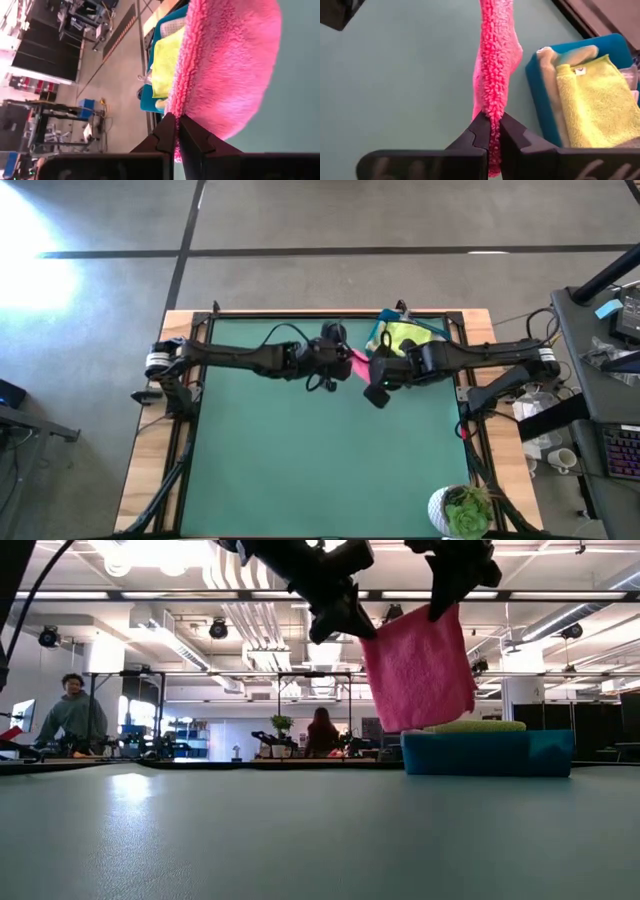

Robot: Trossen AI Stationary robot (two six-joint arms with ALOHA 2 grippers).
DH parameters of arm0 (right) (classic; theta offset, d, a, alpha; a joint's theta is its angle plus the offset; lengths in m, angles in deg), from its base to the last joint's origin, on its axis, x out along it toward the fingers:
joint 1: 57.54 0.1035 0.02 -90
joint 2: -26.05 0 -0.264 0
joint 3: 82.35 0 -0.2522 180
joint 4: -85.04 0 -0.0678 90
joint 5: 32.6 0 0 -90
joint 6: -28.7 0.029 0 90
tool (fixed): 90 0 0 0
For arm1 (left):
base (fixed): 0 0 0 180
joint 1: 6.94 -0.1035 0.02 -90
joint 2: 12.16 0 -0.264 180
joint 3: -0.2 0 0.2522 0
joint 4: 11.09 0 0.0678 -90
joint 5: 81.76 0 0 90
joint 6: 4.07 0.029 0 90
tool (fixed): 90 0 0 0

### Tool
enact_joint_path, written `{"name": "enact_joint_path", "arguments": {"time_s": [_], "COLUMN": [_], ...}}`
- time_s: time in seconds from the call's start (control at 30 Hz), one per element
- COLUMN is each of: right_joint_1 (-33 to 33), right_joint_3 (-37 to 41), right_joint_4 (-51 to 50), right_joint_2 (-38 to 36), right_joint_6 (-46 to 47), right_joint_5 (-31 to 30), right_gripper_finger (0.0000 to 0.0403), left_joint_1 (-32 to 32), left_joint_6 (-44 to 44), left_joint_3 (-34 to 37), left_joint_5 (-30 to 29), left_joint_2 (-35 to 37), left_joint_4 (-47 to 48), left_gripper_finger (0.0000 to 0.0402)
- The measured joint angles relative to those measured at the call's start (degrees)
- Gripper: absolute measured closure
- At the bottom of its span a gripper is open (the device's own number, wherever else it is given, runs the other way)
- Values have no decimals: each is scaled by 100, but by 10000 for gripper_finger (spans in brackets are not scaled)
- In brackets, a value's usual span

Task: Fold microfiber towels
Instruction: Put the folded pink microfiber cloth into the blue bin

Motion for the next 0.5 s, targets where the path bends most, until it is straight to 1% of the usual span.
{"name": "enact_joint_path", "arguments": {"time_s": [0.27,0.43,0.5], "right_joint_1": [0,-26,-86], "right_joint_3": [0,0,0], "right_joint_4": [20,-6,-176], "right_joint_2": [26,-35,-86], "right_joint_6": [366,309,293], "right_joint_5": [-390,-623,-661], "right_gripper_finger": [394,394,394], "left_joint_1": [-126,-249,-307], "left_joint_6": [662,757,768], "left_joint_3": [-8,-63,-146], "left_joint_5": [78,472,577], "left_joint_2": [-114,-204,-278], "left_joint_4": [-567,-867,-898], "left_gripper_finger": [402,401,401]}}
